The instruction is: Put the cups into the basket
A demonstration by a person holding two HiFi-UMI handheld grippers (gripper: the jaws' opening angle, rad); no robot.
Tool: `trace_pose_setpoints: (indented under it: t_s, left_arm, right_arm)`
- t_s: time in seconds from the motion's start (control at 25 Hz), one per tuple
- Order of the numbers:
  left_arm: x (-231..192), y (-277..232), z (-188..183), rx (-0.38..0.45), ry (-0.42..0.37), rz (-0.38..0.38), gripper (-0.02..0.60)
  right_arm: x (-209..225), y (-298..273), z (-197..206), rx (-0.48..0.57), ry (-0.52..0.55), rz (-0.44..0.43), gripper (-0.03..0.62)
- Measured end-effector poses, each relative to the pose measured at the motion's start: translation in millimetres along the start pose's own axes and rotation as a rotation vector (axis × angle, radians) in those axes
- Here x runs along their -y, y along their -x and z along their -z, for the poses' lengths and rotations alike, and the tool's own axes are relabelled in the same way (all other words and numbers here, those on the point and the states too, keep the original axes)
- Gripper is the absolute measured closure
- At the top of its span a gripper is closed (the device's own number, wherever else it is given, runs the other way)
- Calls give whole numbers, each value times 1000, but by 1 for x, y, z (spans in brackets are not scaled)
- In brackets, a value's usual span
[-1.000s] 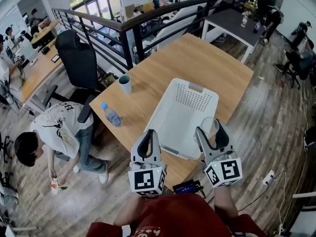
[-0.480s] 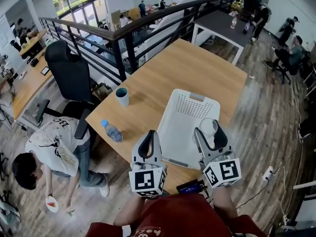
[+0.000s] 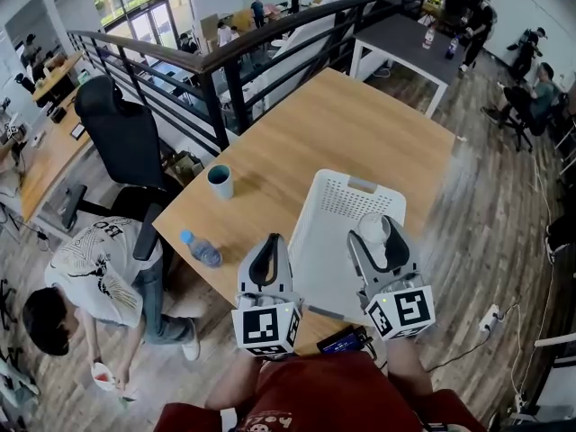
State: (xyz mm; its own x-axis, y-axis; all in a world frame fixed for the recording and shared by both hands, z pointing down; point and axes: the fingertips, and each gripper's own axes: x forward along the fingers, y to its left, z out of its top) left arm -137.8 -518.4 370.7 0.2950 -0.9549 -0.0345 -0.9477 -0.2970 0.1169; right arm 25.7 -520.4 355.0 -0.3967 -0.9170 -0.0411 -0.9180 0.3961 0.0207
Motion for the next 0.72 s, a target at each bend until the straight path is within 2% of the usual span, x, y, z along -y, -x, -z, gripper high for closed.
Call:
trace_pose_setpoints:
  t_s: [0.4, 0.72]
  left_arm:
    - [6, -9, 5, -10, -7, -37, 560]
    - [1, -5, 5, -11, 0, -44, 560]
  right_arm:
    - [17, -20, 27, -52, -55, -3, 312]
    - [18, -46, 57, -163, -68, -2, 312]
